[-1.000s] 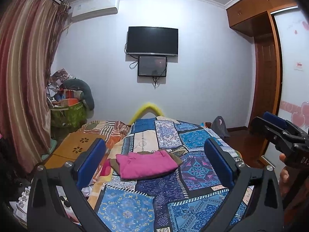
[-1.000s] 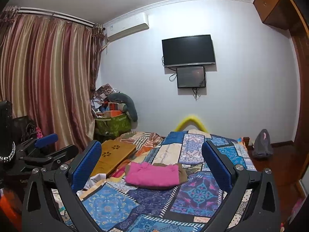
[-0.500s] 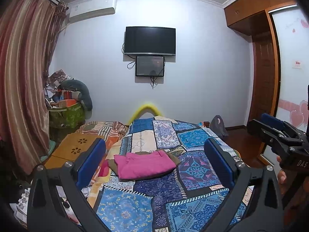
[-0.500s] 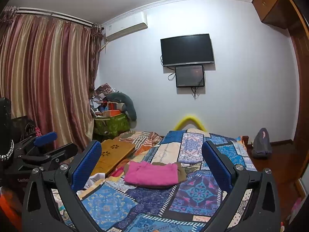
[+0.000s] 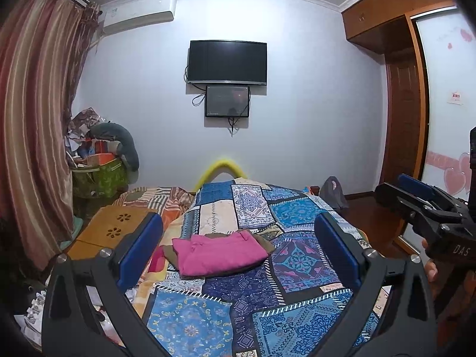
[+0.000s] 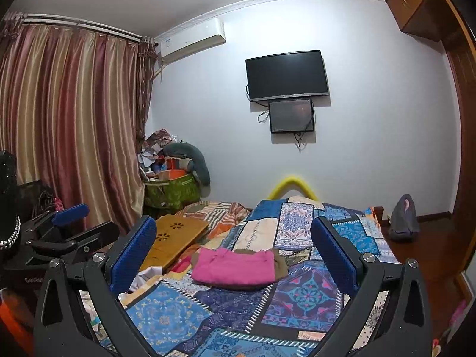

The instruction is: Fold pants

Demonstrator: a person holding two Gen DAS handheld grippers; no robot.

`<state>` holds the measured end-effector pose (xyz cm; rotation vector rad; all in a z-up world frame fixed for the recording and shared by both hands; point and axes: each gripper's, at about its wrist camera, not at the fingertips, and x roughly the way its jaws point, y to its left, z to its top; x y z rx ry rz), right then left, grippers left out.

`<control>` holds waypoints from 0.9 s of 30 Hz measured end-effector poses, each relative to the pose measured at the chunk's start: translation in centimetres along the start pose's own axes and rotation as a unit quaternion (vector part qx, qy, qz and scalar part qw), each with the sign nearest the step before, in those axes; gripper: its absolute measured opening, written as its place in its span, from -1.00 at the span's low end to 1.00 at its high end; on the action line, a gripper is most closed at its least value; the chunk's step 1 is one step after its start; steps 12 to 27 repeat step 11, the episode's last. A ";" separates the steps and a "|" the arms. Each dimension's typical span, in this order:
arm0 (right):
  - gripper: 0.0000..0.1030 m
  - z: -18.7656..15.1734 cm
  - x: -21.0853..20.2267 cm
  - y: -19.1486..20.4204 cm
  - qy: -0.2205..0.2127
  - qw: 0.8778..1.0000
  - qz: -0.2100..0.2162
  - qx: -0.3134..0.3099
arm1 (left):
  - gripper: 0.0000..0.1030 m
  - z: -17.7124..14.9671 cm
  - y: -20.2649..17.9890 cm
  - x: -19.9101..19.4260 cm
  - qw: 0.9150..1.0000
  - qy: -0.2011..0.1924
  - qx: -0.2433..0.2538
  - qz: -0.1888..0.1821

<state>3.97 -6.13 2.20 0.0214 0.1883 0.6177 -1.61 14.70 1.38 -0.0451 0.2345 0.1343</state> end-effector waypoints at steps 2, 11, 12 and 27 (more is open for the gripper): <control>1.00 0.0 0.1 0.0 0.000 1.000 0.000 0.000 | 1.00 0.0 0.0 0.0 1.000 0.000 -0.001 0.000; 1.00 -0.2 0.4 0.2 0.005 1.000 0.000 0.002 | 1.00 -0.2 0.0 0.3 1.000 0.005 0.003 -0.004; 1.00 -0.2 0.4 0.2 0.005 1.000 0.000 0.002 | 1.00 -0.2 0.0 0.3 1.000 0.005 0.003 -0.004; 1.00 -0.2 0.4 0.2 0.005 1.000 0.000 0.002 | 1.00 -0.2 0.0 0.3 1.000 0.005 0.003 -0.004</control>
